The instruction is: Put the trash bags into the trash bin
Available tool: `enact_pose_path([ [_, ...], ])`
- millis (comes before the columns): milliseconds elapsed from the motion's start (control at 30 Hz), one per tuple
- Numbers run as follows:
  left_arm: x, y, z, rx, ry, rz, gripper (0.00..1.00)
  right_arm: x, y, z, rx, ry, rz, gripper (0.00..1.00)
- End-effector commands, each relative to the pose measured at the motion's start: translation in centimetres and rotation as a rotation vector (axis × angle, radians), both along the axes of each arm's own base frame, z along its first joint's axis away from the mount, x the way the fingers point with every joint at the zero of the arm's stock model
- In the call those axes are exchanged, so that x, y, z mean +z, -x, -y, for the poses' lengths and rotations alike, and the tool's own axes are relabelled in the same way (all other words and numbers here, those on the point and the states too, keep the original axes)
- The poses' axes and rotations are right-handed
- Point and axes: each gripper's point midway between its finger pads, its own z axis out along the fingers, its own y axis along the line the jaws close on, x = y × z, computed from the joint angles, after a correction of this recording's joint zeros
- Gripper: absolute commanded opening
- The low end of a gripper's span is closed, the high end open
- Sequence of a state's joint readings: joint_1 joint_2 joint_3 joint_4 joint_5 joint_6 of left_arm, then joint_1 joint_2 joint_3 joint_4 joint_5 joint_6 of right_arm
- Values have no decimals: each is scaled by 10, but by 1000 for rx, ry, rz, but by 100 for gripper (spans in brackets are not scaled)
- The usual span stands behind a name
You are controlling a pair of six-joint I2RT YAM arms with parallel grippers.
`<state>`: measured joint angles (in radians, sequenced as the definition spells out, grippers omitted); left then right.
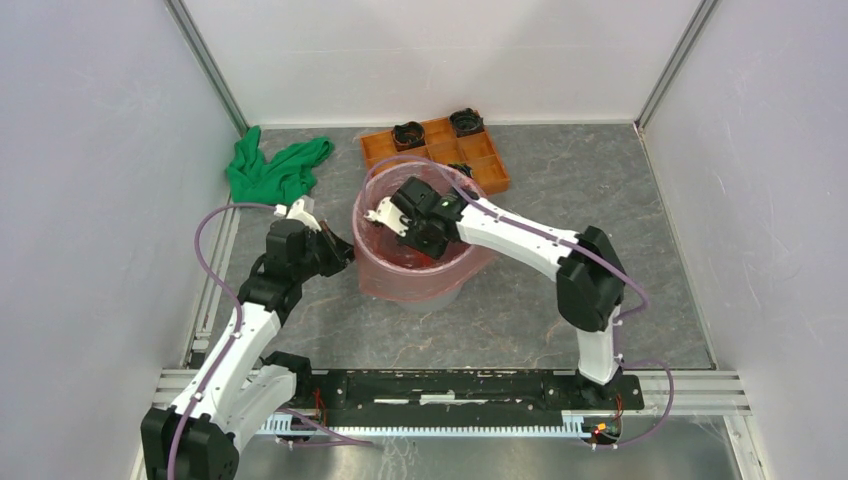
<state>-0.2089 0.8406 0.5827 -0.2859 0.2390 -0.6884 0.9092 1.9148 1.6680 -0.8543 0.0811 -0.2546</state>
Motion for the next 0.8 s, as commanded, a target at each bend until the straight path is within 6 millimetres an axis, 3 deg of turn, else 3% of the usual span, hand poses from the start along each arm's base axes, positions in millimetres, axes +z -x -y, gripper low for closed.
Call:
enact_pose_path([
  [0,8,-4,-1,-5,1,57,2,-22,-4,-13,47,16,-47,18],
  [267,3,-3,0,-7,5,57,2,-54,-5,-14,49,51,-105,21],
  [533,5,-3,0,-5,12,63,2,-79,14,-2,44,54,-164,29],
  [667,5,-2,5,-21,40,59,2,-62,16,-12,32,-14,-171,35],
  [767,6,-1,5,-22,43,53,2,-25,10,-23,7,-106,-114,38],
])
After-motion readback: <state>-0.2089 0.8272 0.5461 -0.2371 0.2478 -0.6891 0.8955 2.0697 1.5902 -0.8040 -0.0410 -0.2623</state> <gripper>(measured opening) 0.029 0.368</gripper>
